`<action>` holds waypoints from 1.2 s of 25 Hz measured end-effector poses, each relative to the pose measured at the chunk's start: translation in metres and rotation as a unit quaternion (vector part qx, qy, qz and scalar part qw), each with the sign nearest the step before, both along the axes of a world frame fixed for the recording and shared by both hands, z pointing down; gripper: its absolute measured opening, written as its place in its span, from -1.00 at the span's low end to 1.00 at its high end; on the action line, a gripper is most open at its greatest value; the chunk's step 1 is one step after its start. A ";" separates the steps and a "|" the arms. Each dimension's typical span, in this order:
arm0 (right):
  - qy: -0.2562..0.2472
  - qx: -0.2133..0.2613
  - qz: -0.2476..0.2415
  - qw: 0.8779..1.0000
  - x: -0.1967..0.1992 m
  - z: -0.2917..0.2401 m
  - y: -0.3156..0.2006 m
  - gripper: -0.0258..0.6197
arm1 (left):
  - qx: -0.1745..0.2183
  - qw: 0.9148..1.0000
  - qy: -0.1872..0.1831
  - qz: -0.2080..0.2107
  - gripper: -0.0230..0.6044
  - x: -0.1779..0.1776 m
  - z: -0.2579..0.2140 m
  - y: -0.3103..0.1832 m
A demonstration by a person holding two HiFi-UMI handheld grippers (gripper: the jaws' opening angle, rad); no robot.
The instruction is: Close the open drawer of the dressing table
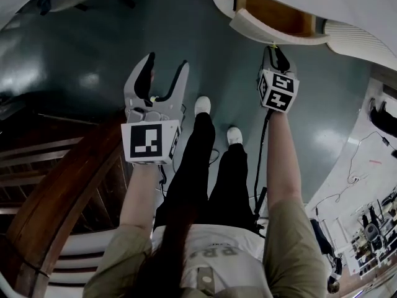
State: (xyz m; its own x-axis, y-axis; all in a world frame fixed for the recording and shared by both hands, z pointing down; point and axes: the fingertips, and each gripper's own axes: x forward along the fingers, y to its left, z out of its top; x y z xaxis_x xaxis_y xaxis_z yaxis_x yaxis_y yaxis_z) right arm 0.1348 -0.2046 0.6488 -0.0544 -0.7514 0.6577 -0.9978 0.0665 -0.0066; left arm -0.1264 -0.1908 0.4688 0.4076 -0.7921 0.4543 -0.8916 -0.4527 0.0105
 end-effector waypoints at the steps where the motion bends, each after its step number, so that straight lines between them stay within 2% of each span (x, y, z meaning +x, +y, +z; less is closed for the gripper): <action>1: 0.000 0.000 0.000 1.000 -0.001 0.000 -0.001 -0.62 | 0.000 1.000 0.000 0.000 -0.05 -0.001 0.001 -0.001; 10: 0.000 -0.002 0.001 1.000 0.000 -0.002 -0.009 -0.62 | -0.006 1.000 0.002 0.003 -0.05 0.000 0.006 -0.013; 14: 0.016 0.001 -0.006 1.000 0.002 -0.002 -0.015 -0.62 | -0.009 1.000 0.012 0.001 -0.05 -0.002 0.006 -0.016; 30: 0.008 0.007 -0.001 1.000 0.004 -0.004 -0.031 -0.62 | -0.012 1.000 0.005 -0.009 -0.05 -0.013 0.012 -0.024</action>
State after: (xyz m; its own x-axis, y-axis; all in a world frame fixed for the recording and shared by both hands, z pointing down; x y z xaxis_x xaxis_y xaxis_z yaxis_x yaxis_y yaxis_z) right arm 0.1386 -0.2357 0.6449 -0.0465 -0.7600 0.6482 -0.9976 0.0689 0.0093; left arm -0.1390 -0.2153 0.4811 0.3975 -0.7883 0.4696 -0.8996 -0.4357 0.0300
